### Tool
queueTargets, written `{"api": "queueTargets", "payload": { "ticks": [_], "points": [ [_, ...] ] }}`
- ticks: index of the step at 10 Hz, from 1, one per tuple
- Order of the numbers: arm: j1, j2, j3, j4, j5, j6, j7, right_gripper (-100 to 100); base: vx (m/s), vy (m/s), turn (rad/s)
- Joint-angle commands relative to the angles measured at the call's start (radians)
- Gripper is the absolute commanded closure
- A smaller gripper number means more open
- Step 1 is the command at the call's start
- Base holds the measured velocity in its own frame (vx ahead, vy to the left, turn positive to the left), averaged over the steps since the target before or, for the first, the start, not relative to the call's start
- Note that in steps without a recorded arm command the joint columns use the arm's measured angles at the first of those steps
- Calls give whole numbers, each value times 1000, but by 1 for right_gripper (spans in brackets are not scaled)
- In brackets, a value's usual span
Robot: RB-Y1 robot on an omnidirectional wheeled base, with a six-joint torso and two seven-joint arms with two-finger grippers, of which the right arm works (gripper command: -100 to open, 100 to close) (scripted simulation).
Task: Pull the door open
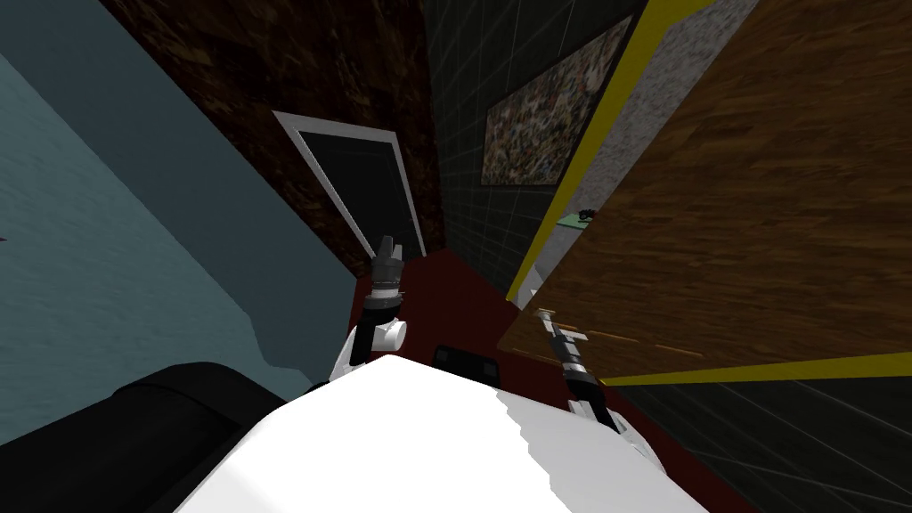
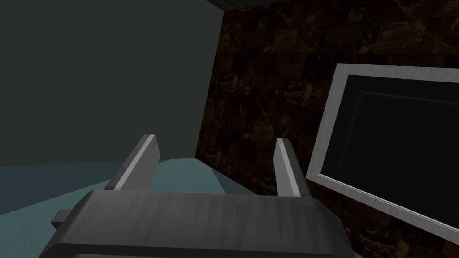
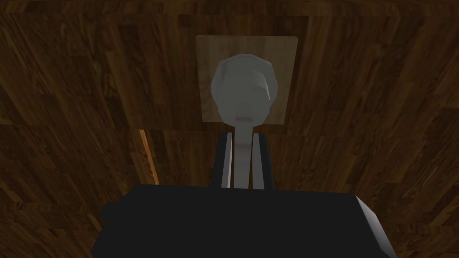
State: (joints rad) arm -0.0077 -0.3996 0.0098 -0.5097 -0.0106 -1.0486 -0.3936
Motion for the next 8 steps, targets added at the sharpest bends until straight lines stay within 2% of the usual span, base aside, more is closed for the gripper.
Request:
{"api": "queueTargets", "payload": {
  "ticks": [1,5,7,8],
  "points": [
    [5,-10,6,16,5,-29,-12,100,-132,-48,90],
    [40,-40,30,17,21,-86,-48,100,-174,-65,104],
    [40,-40,30,17,21,-86,-48,100,-75,-24,-1],
    [41,-33,35,22,24,-88,-46,100,-12,2,-4]
  ]
}}
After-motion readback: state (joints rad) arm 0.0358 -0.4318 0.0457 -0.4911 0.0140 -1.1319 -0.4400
